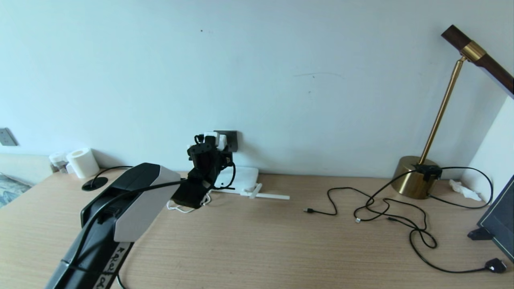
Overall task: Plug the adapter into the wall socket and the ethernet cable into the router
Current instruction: Hand it to the other hand
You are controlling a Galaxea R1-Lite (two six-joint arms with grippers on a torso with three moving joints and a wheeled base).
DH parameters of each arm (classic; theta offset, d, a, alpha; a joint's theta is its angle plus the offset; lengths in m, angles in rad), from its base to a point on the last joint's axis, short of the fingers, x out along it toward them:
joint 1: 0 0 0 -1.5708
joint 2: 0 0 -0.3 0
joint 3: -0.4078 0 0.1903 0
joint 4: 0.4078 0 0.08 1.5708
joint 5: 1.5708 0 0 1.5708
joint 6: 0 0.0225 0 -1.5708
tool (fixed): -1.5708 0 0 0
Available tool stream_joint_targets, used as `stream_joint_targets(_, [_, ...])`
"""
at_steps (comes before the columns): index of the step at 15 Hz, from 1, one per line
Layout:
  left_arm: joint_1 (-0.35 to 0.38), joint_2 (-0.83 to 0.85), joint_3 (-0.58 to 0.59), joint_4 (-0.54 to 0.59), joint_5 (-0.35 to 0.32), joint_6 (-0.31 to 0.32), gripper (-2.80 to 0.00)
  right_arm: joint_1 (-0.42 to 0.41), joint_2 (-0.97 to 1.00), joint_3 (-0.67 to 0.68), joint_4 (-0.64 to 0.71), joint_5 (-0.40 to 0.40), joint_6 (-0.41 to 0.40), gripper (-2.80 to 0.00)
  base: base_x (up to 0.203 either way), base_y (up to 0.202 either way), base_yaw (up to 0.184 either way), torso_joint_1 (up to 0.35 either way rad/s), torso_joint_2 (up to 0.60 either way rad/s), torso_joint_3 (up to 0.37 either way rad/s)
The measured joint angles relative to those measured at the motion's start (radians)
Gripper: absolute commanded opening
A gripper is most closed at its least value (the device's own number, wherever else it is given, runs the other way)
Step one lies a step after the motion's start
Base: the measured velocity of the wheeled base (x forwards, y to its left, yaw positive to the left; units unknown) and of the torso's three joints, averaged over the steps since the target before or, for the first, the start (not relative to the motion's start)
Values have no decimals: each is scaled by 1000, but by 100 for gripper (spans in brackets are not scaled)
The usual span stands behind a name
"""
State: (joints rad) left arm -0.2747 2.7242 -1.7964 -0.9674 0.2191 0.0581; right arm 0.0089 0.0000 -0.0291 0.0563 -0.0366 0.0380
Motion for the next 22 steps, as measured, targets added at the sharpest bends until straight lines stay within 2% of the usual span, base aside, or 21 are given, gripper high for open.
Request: stream_joint_targets(22, [-1,-4,29,20,3,1,-280,0,0,0,0,1,0,0,0,0,0,0,0,0])
